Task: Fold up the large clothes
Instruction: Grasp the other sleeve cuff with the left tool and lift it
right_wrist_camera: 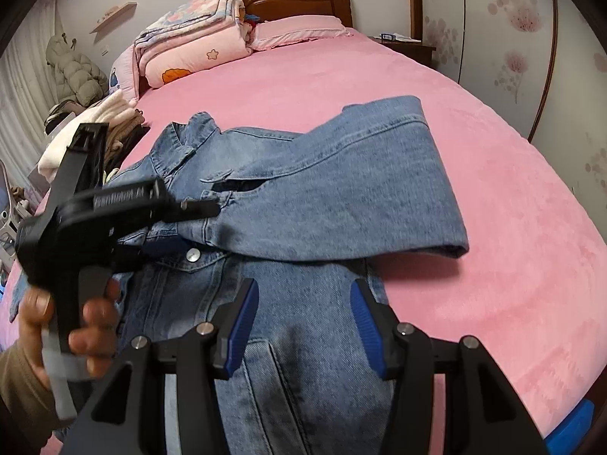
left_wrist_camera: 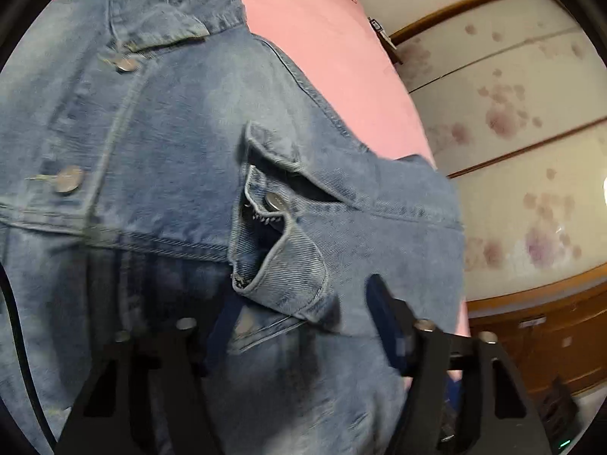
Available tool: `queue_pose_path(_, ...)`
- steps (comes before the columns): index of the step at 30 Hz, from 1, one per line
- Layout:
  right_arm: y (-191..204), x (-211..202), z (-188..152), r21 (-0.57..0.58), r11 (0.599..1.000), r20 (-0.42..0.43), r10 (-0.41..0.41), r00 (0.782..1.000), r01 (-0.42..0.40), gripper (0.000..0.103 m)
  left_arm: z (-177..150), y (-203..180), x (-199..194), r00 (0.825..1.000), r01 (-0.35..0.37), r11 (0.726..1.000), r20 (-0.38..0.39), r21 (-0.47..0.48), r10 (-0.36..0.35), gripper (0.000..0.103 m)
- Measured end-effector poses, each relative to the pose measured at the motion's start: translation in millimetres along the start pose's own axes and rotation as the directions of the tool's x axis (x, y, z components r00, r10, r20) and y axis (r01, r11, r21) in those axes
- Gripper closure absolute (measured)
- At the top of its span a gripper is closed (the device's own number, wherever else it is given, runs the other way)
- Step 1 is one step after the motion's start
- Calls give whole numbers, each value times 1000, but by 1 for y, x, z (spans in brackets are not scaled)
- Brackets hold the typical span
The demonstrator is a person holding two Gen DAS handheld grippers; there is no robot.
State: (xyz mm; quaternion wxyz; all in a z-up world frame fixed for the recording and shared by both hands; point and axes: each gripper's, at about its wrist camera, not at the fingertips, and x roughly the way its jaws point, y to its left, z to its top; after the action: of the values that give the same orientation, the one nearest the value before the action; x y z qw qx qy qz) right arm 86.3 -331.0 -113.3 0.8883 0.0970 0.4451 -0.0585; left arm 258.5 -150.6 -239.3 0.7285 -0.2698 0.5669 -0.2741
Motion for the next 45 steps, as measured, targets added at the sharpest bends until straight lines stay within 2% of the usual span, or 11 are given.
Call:
queue_pose_path(7, -14, 5, -5, 30, 999, -10, -18, 1000, 18, 52, 12, -17, 28, 996, -85, 996, -12, 13, 85, 84)
queue_pose_path(10, -19, 6, -6, 38, 999, -16, -29, 999, 30, 52, 16, -41, 23, 982, -187, 979, 34, 77, 185, 87)
queue_pose_path(14, -38, 11, -8, 104, 995, -32, -7, 999, 10, 52, 28, -91, -15, 963, -233, 957, 178, 175, 202, 87)
queue_pose_path(23, -61, 32, 14, 192, 981, 9, -9, 1000, 7, 52, 60, -168, -144, 859, -276, 917, 502, 289, 100, 87)
queue_pose_path(29, -51, 63, 45, 136, 990, 2, -26, 1000, 25, 54, 73, -148, -171, 837, -314, 914, 529, 256, 139, 87)
queue_pose_path(30, -48, 68, 49, 118, 992, -4, -39, 999, 39, 58, 73, -142, -173, 832, -322, 914, 534, 247, 149, 87)
queue_pose_path(31, -44, 72, 53, 98, 993, -14, -59, 998, 60, 81, 74, -135, -178, 825, -336, 911, 541, 237, 164, 87)
queue_pose_path(32, -42, 74, 54, 88, 993, -17, -76, 997, 77, 91, 74, -127, -184, 815, -354, 907, 550, 226, 182, 87)
queue_pose_path(35, -30, 70, 52, 56, 992, 4, -118, 993, 117, 93, 68, -93, -191, 799, -389, 901, 556, 191, 227, 87)
queue_pose_path(40, -1, 77, 41, -50, 977, -32, -207, 978, 205, 87, 55, -15, -182, 803, -446, 888, 487, 110, 343, 87)
queue_pose_path(45, 16, 71, 30, -138, 970, -66, -212, 975, 201, 74, 31, 72, -167, 836, -428, 903, 369, -28, 408, 86)
